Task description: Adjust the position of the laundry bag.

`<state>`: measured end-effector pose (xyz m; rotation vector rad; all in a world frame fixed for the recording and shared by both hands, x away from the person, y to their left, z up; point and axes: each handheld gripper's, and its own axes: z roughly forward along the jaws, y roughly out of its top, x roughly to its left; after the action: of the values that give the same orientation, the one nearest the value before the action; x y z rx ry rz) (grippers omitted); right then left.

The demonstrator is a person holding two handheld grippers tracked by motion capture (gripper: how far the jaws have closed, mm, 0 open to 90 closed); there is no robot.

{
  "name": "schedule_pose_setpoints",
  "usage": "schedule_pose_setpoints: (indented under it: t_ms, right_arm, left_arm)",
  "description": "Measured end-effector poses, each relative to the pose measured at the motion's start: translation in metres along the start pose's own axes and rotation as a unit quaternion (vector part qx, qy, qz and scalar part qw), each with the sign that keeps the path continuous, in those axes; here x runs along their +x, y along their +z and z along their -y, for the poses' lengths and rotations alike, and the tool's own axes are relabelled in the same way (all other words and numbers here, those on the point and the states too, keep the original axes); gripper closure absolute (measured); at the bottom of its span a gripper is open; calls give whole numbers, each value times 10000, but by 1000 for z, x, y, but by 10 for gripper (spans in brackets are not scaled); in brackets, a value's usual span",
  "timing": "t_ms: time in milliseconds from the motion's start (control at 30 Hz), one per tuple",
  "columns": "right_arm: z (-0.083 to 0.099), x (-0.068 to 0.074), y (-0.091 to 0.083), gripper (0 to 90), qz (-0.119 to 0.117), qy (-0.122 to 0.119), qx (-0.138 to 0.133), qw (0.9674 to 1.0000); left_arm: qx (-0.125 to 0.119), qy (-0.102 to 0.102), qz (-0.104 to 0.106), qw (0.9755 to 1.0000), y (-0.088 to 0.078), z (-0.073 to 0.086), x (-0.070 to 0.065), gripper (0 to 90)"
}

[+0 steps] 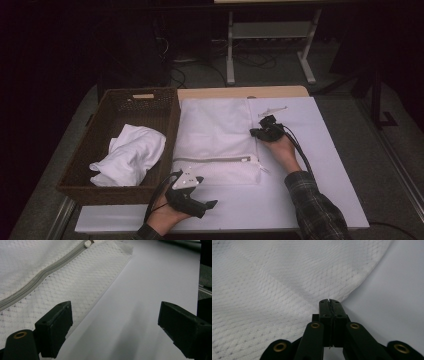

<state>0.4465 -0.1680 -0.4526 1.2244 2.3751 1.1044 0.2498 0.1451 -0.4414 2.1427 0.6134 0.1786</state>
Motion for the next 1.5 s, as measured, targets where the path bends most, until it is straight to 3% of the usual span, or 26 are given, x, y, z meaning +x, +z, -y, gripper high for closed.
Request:
schedule_pose_setpoints:
  t_ms: [1500]
  right_arm:
    - [2, -26, -32, 883, 409, 119, -4, 9991]
  left_arm:
    - [4, -3, 11, 10000, 0, 0, 0, 120]
